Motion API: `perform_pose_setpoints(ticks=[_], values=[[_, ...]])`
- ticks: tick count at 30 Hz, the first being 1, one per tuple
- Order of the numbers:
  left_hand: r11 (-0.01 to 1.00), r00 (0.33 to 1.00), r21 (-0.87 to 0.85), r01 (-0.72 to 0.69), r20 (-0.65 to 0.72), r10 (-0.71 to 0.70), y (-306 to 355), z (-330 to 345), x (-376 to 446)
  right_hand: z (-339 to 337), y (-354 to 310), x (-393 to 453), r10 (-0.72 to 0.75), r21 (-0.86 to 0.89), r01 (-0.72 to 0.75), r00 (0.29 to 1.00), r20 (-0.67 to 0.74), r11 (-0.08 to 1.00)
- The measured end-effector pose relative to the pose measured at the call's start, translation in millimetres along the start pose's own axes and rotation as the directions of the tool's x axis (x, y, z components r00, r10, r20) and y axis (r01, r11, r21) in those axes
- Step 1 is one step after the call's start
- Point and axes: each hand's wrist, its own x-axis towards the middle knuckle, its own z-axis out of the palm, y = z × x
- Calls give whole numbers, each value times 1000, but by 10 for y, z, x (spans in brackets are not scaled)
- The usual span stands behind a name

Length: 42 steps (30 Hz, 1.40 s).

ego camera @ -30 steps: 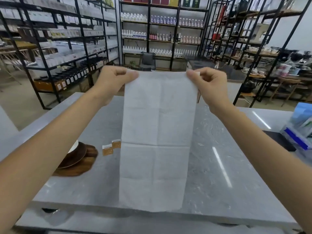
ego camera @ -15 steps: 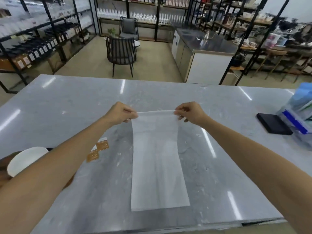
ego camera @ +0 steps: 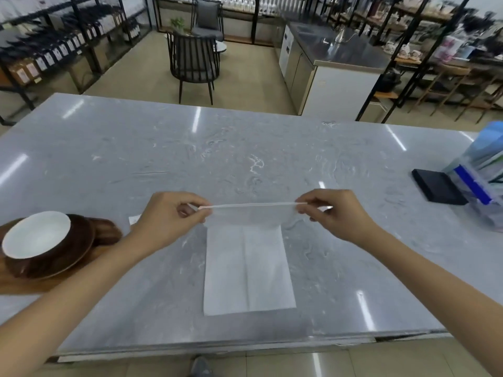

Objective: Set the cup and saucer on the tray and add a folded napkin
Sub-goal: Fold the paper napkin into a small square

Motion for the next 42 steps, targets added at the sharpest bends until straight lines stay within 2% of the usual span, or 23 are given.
perform_pose_setpoints(ticks=[4,8,13,19,25,30,32,34,36,38,40,42], values=[[996,999,75,-41,-7,41,-100,207,-561,234,51,-517,-40,-49,37,998,-56,998],[995,998,88,-56,31,54,-332,449,-996,541,203,-920,-16,-28,14,997,-73,1000],[991,998,130,-8,58,0,-592,776,-1393,937,448,-1350,-10,-34,9,999,-43,999],[943,994,318,-102,78,81,-701,971,-1678,1274,658,-1746,-26,-117,27,1000,5,993],[913,980,363,-187,130,150,-820,939,-1689,1329,645,-1836,-23,-144,23,1000,3,989],[967,996,241,-84,34,78,-872,938,-1623,1310,544,-1807,-39,-124,32,998,-53,992],[969,997,232,-83,15,82,-841,913,-1523,1289,486,-1707,-31,-128,21,997,-77,992],[962,992,244,-120,-8,126,-776,873,-1389,1255,424,-1550,16,-106,-29,992,-125,994],[956,978,246,-162,-91,189,-699,825,-1258,1208,355,-1398,58,-53,-71,973,-223,996],[949,952,226,-220,-161,259,-656,794,-1212,1181,319,-1346,-2,-35,-9,951,-310,999],[929,941,249,-274,-132,313,-709,798,-1287,1214,357,-1443,-70,-50,58,961,-266,997],[920,957,284,-271,-27,290,-834,837,-1436,1301,473,-1629,-101,-129,84,985,-138,988]])
